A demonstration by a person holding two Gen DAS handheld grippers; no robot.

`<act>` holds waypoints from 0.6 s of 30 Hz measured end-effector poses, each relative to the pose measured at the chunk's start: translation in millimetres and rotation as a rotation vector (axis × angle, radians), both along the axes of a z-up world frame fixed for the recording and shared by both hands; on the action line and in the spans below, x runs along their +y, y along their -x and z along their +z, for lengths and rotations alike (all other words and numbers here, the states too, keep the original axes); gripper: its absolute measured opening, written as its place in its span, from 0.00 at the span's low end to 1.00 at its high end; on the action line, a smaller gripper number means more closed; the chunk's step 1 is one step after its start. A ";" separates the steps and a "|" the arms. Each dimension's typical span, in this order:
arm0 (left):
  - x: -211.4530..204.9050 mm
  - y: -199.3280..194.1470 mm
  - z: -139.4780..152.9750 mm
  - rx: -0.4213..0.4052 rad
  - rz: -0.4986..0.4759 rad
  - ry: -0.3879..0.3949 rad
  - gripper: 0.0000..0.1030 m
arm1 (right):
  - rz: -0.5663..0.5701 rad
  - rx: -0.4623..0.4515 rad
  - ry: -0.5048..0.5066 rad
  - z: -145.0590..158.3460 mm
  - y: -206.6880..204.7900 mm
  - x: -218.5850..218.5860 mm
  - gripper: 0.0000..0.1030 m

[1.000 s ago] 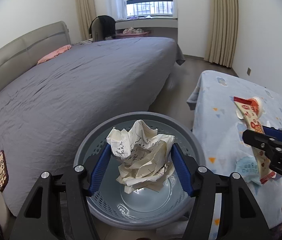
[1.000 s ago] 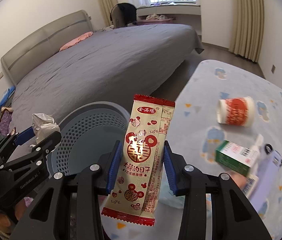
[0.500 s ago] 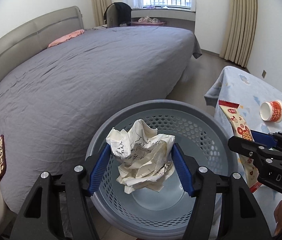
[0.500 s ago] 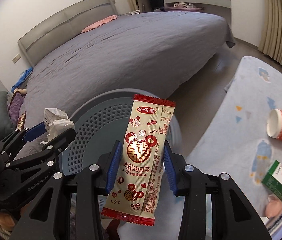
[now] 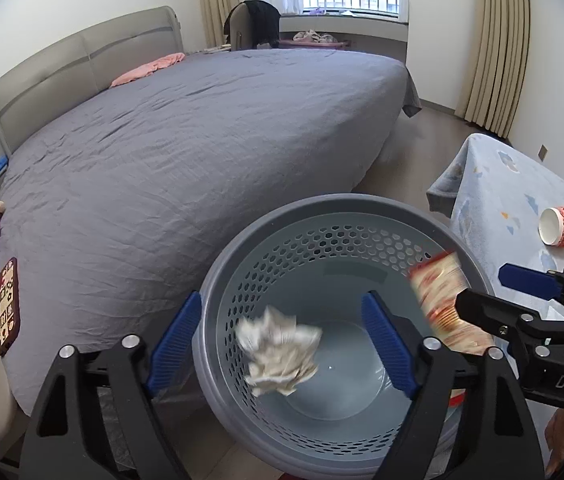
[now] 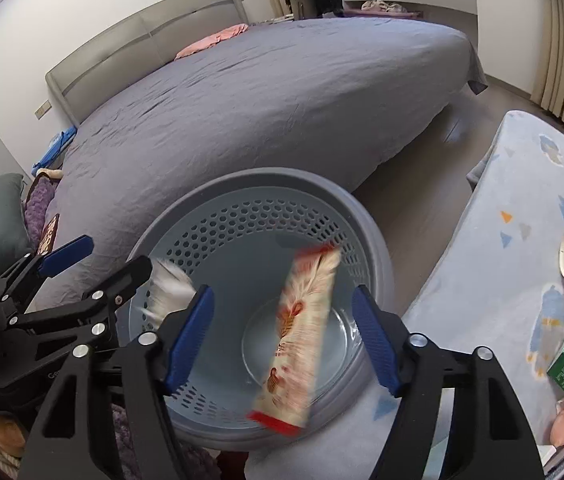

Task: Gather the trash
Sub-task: 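Carry paper and snack bar over the blue basket and open both tools, then move both open tools from the basket back toward the table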

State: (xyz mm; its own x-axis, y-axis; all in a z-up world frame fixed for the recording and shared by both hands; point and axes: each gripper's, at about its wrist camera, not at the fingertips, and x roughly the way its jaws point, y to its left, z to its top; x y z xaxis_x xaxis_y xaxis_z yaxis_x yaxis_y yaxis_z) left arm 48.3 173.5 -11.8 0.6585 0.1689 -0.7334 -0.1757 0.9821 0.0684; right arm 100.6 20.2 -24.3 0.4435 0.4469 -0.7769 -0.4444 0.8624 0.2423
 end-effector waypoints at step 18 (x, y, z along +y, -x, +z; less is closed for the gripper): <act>5.7 2.1 -1.3 0.002 0.019 0.014 0.79 | -0.029 -0.009 0.020 -3.0 5.2 -2.2 0.67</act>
State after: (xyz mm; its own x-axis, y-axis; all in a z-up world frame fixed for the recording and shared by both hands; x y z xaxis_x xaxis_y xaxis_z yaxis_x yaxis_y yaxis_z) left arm 46.2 179.3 -13.1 0.6539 0.1711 -0.7370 -0.1942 0.9794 0.0551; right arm 95.3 18.0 -27.3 0.4634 0.4178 -0.7815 -0.4210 0.8798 0.2207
